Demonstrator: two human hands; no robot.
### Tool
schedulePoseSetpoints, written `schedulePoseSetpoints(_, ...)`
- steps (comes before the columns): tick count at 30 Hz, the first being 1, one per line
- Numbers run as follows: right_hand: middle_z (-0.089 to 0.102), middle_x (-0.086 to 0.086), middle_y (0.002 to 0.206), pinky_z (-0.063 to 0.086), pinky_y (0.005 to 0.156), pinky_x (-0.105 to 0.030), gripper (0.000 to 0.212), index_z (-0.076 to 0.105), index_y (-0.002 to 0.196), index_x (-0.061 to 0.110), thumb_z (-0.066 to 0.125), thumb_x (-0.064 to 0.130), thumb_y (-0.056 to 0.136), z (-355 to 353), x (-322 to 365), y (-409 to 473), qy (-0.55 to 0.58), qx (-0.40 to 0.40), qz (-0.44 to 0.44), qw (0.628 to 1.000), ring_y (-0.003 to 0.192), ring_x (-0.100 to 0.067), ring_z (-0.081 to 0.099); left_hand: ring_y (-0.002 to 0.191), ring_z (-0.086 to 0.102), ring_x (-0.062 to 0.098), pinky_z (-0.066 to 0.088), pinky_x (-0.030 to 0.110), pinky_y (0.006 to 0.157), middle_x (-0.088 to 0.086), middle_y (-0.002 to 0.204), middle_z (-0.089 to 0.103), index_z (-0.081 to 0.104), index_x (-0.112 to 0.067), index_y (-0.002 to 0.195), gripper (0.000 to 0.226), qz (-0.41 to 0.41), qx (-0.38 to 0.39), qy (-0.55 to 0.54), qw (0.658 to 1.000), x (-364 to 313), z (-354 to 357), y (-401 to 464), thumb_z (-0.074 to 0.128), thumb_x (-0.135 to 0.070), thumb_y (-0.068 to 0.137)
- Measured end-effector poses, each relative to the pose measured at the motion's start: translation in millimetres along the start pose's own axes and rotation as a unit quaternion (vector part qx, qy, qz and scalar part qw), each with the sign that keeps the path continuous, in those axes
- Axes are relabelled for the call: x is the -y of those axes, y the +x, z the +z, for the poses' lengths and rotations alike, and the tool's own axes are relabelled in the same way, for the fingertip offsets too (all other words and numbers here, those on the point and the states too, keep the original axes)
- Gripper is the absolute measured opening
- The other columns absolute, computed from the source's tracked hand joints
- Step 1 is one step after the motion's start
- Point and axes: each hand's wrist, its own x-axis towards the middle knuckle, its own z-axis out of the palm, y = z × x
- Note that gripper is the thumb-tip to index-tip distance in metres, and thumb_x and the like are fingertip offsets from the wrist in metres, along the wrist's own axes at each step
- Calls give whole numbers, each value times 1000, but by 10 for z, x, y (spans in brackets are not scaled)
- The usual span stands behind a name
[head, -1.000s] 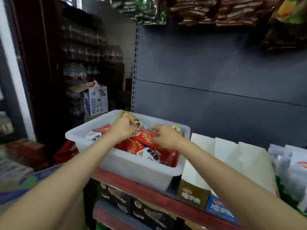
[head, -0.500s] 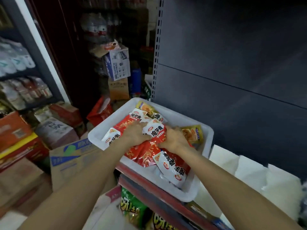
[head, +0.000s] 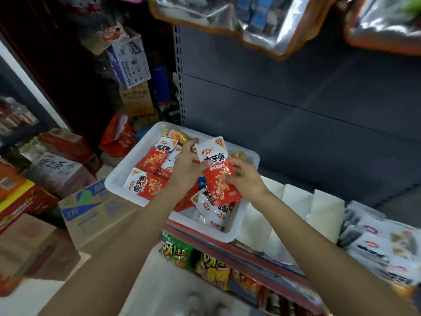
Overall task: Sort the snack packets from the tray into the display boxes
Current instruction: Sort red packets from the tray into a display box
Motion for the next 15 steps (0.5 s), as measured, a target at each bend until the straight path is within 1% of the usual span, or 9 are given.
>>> schedulePoseSetpoints(2,65,-4,97,52,87,-38,30,59,106,10,66,-4,81,-146,-9,-97,10,-29,-3,1000,91,-19,63,91,64,24,58,45,74,5,95,61,43,-20,118,45,13,29,-24,999,-99,152,-6,67,-3,83)
schedulePoseSetpoints(5,68,-3,98,55,81,-42,42,52,115,19,65,-2,81,-417,-58,-235,29,-95,-10,995,92,-22,66,78,63,11,58,35,65,-2,88,61,46,-19,119,47,61,89,-15,994,-251,426,-1,69,-3,81)
schedulePoseSetpoints(8,66,-2,107,56,79,-40,71,36,132,34,67,-4,80,-741,-141,-389,35,-124,-27,991,94,-19,66,73,60,-2,55,29,66,-11,85,59,48,-21,115,44,108,124,-4,986,-387,736,-23,69,-3,80)
schedulePoseSetpoints(10,63,0,115,57,76,-36,88,25,136,46,67,-6,80,-941,-191,-530,37,-132,-34,990,95,-17,66,75,59,1,55,26,65,-11,84,58,48,-24,112,44,130,148,3,980,-458,945,-66,70,-3,80)
schedulePoseSetpoints(11,62,1,115,57,75,-35,89,24,137,46,67,-6,79,-1024,-213,-603,27,-138,-34,989,94,-16,66,76,59,5,54,26,66,-9,83,58,47,-26,111,45,137,160,8,978,-479,1047,-90,70,-3,79)
schedulePoseSetpoints(12,62,1,113,57,73,-35,86,27,137,42,67,-7,79,-1094,-238,-679,15,-145,-35,989,90,-15,65,78,60,10,55,29,67,-7,82,59,47,-29,109,46,137,172,8,975,-489,1142,-120,70,-3,79)
schedulePoseSetpoints(14,63,1,104,56,66,-36,76,34,134,30,67,-8,77,-1204,-296,-822,-4,-168,-37,985,78,-12,64,82,64,19,56,40,73,2,84,62,46,-35,108,48,128,191,12,973,-501,1306,-208,71,-5,79)
schedulePoseSetpoints(15,63,3,99,56,64,-37,70,37,129,27,67,-8,77,-1249,-317,-889,-11,-179,-39,983,73,-11,63,84,65,21,56,43,76,6,87,64,48,-35,109,47,133,195,16,972,-508,1369,-268,71,-7,79)
